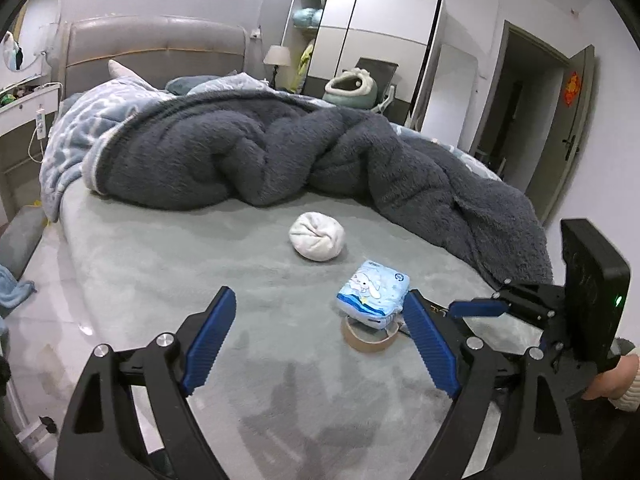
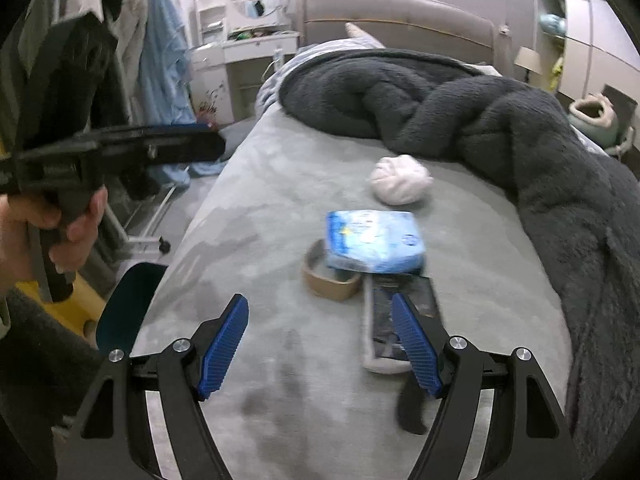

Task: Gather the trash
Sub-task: 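Move both grippers back toward the blue tissue pack on the bed, then grasp the blue tissue pack with the left gripper while the right grasps the black clip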

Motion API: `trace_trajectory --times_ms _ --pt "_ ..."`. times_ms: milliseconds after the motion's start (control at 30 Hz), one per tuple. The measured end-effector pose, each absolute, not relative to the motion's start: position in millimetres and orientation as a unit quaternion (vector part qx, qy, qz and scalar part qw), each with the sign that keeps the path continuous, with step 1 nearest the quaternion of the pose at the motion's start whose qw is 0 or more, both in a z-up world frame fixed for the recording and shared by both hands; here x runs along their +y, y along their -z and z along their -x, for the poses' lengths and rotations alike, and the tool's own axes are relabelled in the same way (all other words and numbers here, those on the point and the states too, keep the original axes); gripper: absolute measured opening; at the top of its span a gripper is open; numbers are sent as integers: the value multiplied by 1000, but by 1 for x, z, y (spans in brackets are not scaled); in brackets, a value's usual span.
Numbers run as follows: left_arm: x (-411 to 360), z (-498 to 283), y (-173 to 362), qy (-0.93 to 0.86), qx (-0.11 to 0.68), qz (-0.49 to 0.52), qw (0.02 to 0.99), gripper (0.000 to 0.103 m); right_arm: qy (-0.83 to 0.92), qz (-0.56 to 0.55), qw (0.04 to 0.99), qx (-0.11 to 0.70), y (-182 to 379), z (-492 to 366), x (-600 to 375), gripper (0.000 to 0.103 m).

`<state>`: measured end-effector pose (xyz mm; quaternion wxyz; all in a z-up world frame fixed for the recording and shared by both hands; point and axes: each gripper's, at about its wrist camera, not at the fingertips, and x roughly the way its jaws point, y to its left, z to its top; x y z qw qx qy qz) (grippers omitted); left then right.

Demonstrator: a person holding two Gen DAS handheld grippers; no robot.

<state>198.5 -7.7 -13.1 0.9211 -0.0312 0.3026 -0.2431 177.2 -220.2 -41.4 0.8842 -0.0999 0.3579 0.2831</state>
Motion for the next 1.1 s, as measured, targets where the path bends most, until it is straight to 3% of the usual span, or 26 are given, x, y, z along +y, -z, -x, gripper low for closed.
trace_trajectory --times_ms 633,833,1100 --pt "-82 -239 48 285 340 -16 896 89 -284 29 881 377 68 -189 -289 75" --pt "-96 -246 54 279 339 -35 898 91 -296 19 872 389 81 -194 -294 60" --pt "-107 -258 70 279 355 -52 891 92 -302 0 864 403 87 -198 -303 51"
